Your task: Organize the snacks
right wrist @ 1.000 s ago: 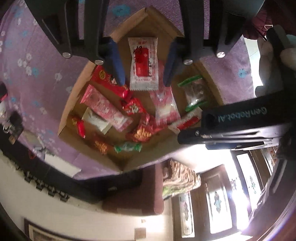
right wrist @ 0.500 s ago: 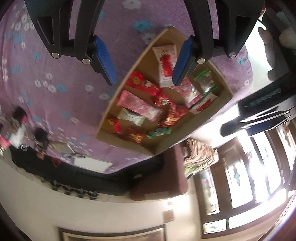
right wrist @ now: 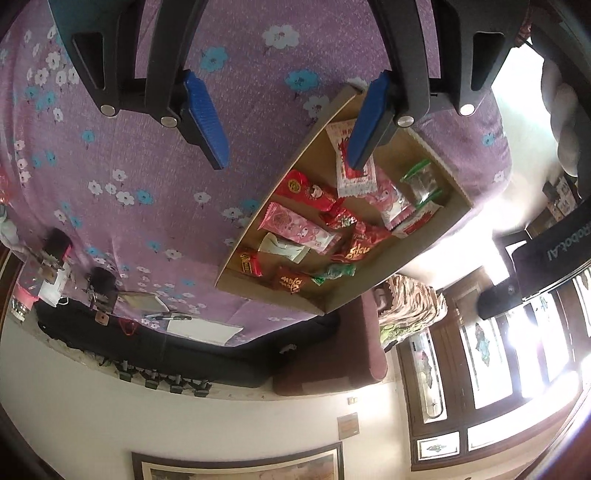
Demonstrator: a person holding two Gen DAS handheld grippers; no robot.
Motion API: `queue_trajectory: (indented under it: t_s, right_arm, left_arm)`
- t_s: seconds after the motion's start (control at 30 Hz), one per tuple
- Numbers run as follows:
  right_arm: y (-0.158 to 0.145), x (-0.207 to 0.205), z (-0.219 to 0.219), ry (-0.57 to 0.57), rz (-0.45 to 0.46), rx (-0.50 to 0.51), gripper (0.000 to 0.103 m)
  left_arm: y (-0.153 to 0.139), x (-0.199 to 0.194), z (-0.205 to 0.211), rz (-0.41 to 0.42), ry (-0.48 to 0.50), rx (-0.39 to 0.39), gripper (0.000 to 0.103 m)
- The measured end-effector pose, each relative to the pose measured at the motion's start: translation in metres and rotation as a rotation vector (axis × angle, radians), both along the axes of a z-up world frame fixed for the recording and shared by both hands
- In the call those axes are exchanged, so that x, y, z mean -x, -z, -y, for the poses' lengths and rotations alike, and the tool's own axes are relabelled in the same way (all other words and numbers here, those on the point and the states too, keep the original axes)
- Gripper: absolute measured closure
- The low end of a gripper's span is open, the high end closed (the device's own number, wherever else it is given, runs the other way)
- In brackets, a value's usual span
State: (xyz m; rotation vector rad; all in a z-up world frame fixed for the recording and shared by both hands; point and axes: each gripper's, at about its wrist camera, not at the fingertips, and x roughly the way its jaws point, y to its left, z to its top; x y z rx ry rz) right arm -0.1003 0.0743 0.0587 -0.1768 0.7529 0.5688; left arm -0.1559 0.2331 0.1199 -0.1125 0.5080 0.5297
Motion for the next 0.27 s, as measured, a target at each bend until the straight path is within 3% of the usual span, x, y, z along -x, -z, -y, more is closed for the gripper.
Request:
queue_trajectory:
  t_s: [0.07,0.27]
  right_arm:
    - [0.002,0.000,0.001,-0.001,-0.005,0.003,0.035]
    - [0.005,-0.004,0.012,0.012,-0.013,0.006,0.035]
  left_arm:
    - [0.005,-0.003,-0.004,-0.018,0.004,0.042,0.000]
    - [0.010,-0.007,0.006,-0.023,-0.012,0.038,0.000]
